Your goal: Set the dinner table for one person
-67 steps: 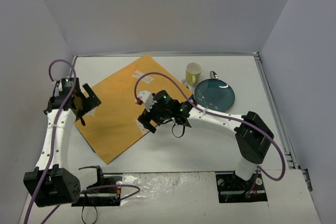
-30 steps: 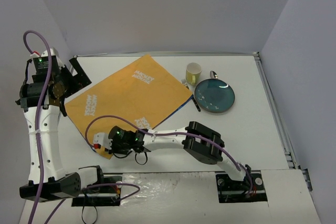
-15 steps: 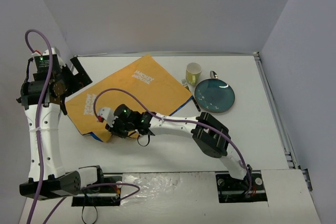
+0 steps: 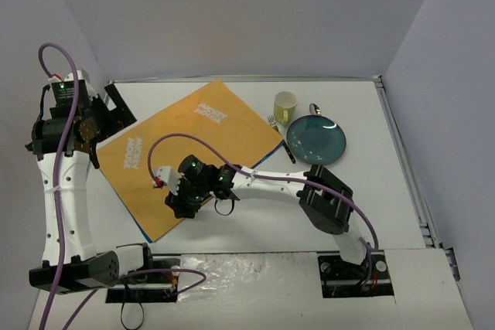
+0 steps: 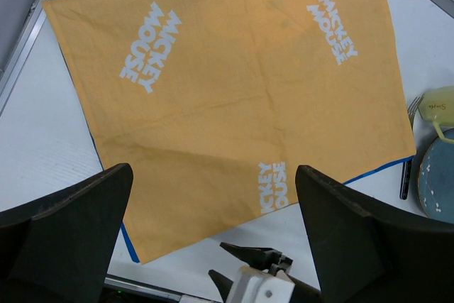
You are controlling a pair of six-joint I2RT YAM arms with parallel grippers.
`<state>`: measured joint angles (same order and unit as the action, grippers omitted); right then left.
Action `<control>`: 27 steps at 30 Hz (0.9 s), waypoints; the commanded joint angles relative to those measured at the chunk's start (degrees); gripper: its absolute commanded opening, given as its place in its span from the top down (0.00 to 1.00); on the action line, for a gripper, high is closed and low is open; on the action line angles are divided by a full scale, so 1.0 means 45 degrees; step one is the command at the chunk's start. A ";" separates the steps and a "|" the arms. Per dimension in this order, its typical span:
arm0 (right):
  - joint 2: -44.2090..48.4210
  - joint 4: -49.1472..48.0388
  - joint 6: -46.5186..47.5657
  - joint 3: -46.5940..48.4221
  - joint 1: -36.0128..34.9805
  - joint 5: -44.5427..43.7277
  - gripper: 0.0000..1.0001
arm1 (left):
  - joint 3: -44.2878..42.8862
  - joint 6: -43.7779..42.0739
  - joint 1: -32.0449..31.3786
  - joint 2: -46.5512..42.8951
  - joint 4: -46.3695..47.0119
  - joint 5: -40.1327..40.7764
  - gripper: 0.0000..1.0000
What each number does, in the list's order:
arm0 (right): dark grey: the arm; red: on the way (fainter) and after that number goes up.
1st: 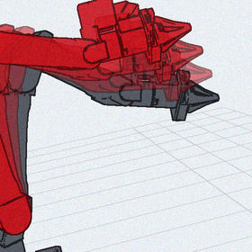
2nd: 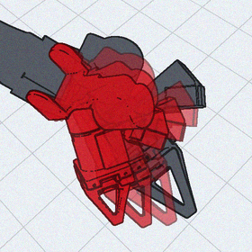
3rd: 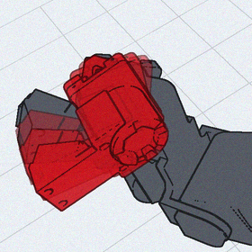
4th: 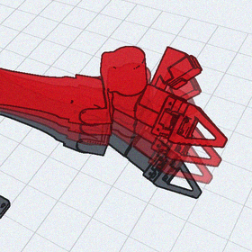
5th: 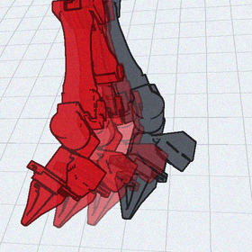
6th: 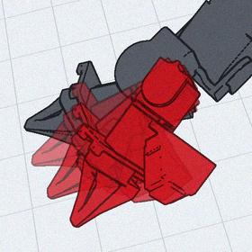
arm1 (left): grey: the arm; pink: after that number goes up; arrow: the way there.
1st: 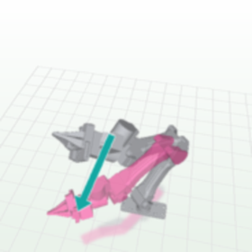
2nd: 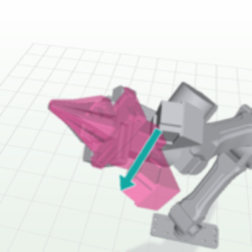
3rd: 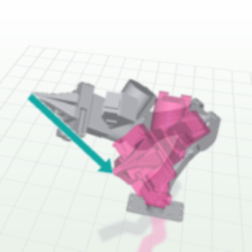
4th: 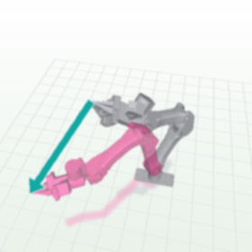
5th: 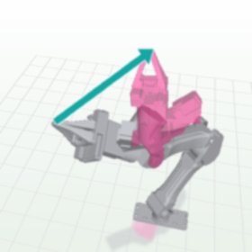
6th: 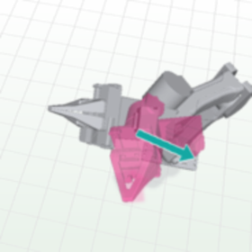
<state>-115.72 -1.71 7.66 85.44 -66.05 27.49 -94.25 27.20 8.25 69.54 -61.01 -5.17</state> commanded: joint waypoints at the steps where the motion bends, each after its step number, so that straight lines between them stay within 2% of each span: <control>1: 0.1674 -0.0323 -0.0678 -0.0561 0.1221 -0.1529 0.57 | 0.0627 -0.0053 -0.0056 -0.0132 0.0855 -0.0037 0.03; 3: 0.1921 -0.0313 -0.1307 -0.0897 0.1805 -0.2736 0.52 | 0.1356 0.0064 -0.0051 -0.0160 0.1216 -0.0034 0.03; 8: 0.2268 -0.0299 -0.3290 -0.1351 0.4140 -0.5384 0.31 | 0.3713 0.0740 0.0017 0.0023 0.2707 -0.0168 0.03; 11: 0.2054 -0.0306 -0.4211 -0.1281 0.5462 -0.5962 0.23 | 0.5144 0.1235 0.0084 0.0440 0.4120 -0.0168 0.03; 18: 0.0874 -0.0323 -0.4705 -0.0368 0.6944 -0.6391 0.21 | 0.6522 0.2014 0.0563 0.2428 0.6743 -0.0002 0.03; 22: 0.0021 -0.0354 -0.4910 -0.0190 0.7140 -0.6532 0.22 | 0.6816 0.2221 0.0948 0.3976 0.7431 0.0018 0.03; 27: -0.0301 -0.0669 -0.5231 -0.0927 0.7141 -0.6822 0.23 | 0.7356 0.2354 0.1288 0.5303 0.8082 0.0006 0.03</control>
<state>-117.21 -2.35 -13.73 82.48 -33.56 -0.67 -62.02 36.14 12.83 91.24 -29.94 -5.78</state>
